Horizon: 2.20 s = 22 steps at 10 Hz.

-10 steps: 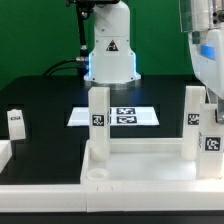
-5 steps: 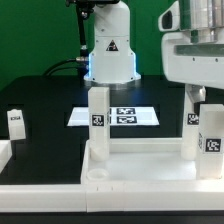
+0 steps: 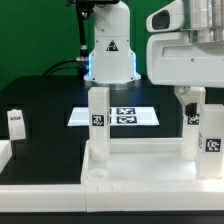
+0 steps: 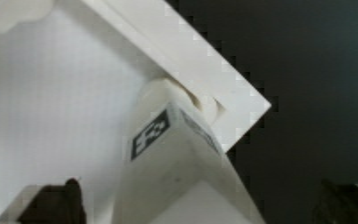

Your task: Assemble desk

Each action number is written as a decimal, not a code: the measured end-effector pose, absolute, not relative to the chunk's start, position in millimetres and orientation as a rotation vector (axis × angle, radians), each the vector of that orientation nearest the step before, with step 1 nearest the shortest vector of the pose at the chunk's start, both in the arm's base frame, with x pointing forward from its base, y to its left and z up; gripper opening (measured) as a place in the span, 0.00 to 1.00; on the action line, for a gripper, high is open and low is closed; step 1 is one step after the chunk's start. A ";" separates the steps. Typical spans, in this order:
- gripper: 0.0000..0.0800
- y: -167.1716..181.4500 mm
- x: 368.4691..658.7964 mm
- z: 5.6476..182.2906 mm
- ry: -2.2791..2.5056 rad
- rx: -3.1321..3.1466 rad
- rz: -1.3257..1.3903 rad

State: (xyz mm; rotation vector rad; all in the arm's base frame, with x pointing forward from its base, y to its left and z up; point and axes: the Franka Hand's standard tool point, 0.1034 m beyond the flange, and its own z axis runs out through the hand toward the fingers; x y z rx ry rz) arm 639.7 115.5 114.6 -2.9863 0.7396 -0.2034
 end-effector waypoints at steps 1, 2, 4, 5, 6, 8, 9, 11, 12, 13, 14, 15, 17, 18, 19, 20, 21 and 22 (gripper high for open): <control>0.81 115.6 640.0 112.9 0.604 -3.021 -0.233; 0.79 114.9 640.0 112.9 0.636 -3.015 -0.231; 0.57 114.7 640.1 112.8 0.657 -3.008 -0.231; 0.36 113.8 639.7 112.4 0.762 -2.980 -0.226; 0.36 111.4 639.2 112.6 0.976 -2.912 -0.207; 0.36 108.1 639.1 114.4 1.459 -2.687 -0.154; 0.36 109.5 636.3 113.2 1.741 -2.496 -0.104; 0.36 112.2 634.6 112.3 1.959 -2.323 -0.066; 0.36 112.1 634.7 112.3 2.045 -2.244 -0.060; 0.36 112.1 634.8 112.3 2.107 -2.184 -0.057; 0.36 112.6 635.1 112.2 2.192 -2.083 -0.043; 0.36 112.6 636.2 111.7 2.404 -1.779 0.004; 0.36 108.6 642.1 112.5 2.504 -1.554 -0.020; 0.46 109.8 641.5 112.1 2.487 -1.582 -0.018; 0.46 109.8 641.3 111.5 2.473 -1.605 -0.020; 0.63 109.8 641.2 111.3 2.459 -1.627 -0.023; 0.77 109.8 641.1 110.9 2.459 -1.628 -0.023; 0.80 109.8 641.2 111.3 2.455 -1.633 -0.024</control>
Offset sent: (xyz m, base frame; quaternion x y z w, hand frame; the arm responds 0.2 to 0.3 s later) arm 0.0000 0.0000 0.0000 0.0000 0.0000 0.0000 1.0000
